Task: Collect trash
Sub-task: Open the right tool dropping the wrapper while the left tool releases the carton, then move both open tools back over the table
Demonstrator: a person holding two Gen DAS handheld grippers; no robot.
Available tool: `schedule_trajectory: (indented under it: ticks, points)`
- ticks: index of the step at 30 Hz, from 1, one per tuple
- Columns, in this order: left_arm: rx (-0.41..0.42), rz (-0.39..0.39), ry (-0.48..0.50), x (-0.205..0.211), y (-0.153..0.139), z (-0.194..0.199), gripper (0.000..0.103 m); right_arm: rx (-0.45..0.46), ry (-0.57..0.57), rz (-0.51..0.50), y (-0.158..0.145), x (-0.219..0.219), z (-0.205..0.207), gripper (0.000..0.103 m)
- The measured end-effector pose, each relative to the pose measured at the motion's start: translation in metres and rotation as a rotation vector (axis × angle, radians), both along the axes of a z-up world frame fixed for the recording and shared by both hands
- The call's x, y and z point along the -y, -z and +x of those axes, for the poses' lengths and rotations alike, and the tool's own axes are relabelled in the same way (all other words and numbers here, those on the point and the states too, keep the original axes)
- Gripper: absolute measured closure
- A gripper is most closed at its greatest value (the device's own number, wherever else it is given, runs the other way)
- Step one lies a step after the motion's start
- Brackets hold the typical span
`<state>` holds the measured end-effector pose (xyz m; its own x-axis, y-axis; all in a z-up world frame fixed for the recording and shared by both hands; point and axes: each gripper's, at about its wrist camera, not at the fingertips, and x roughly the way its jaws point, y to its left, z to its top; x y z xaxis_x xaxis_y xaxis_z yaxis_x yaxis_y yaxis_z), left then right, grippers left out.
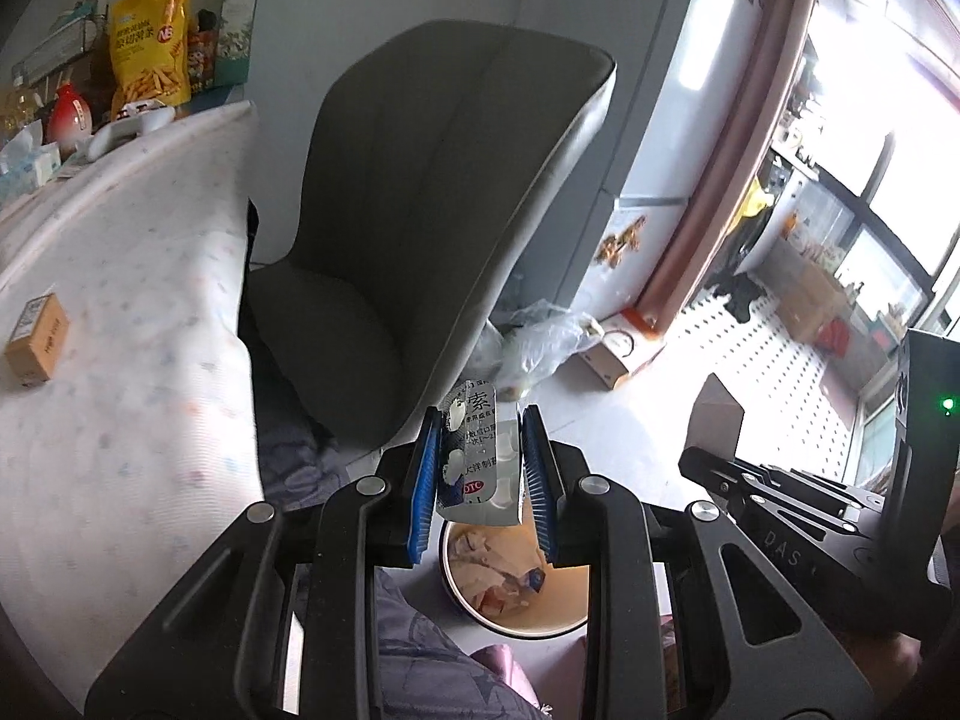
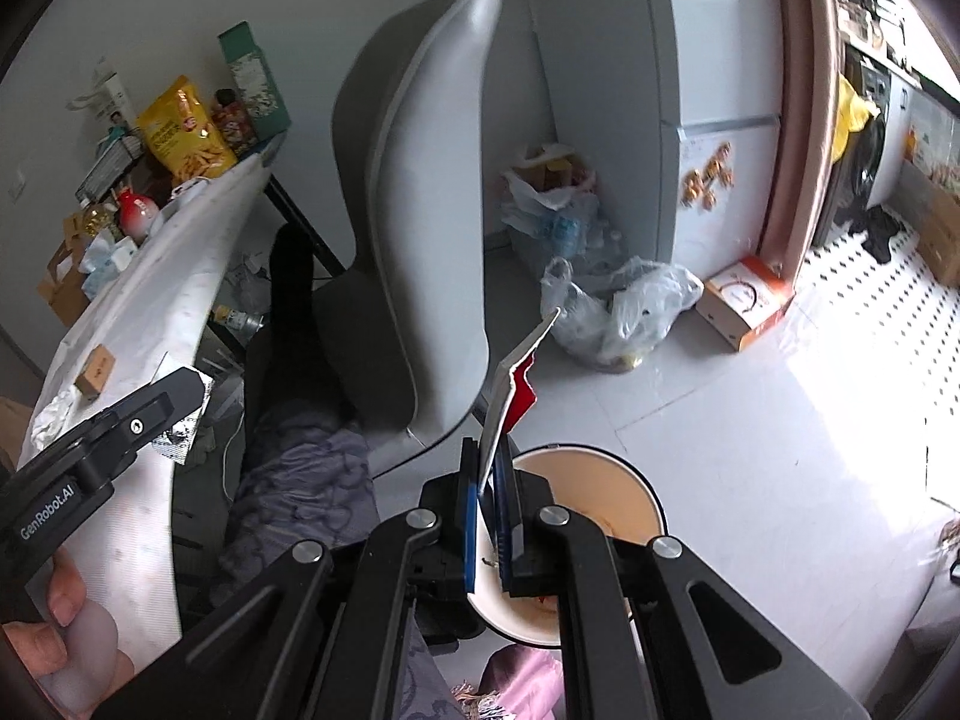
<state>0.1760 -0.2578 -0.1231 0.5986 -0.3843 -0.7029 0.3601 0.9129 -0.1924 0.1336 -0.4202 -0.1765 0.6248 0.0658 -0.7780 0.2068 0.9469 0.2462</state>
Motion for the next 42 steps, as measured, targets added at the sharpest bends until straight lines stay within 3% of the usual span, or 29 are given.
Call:
schedule_trajectory:
  ticks: [8,9,10,12,19,27,28,29,30,31,32,35,42]
  points:
    - [-0.018,0.008,-0.003,0.014,0.01,0.008,0.076,-0.04,0.005,0.033,0.029,0.016,0.006,0.093]
    - [-0.024,0.008,-0.003,0.013,0.012,0.01,0.076,-0.05,0.008,0.037,0.033,0.017,0.007,0.088]
    - [-0.031,0.007,-0.004,0.012,0.014,0.011,0.076,-0.059,0.012,0.04,0.038,0.018,0.009,0.071]
    - [-0.049,0.001,0.006,0.01,0.018,0.014,0.076,-0.066,0.044,0.016,0.044,0.022,0.008,0.053]
    - [-0.087,0.02,0.052,0.023,0.029,0.019,0.076,-0.091,0.1,0.053,0.06,0.044,-0.002,0.053]
    - [-0.121,0.035,0.145,0.064,0.039,0.014,0.074,-0.036,0.182,0.036,0.042,0.079,-0.017,0.049]
    - [-0.125,0.032,0.166,0.071,0.04,0.012,0.071,-0.024,0.191,0.031,0.038,0.083,-0.02,0.047]
    - [-0.12,0.026,0.178,0.075,0.041,0.01,0.059,-0.007,0.206,0.028,0.034,0.087,-0.024,0.047]
    - [-0.112,0.021,0.195,0.079,0.04,0.008,0.045,-0.001,0.213,0.029,0.032,0.091,-0.026,0.047]
    - [-0.102,0.015,0.202,0.081,0.04,0.005,0.021,0.006,0.222,0.031,0.03,0.094,-0.03,0.047]
    - [-0.081,0.002,0.209,0.082,0.037,0.002,0.011,0.009,0.229,0.031,0.029,0.097,-0.032,0.047]
    - [-0.052,0.007,0.211,0.082,0.03,-0.003,0.006,0.008,0.232,0.032,0.029,0.101,-0.036,0.047]
    - [-0.047,0.006,0.129,0.062,0.012,0.0,0.006,0.03,0.185,0.031,0.018,0.083,-0.03,0.042]
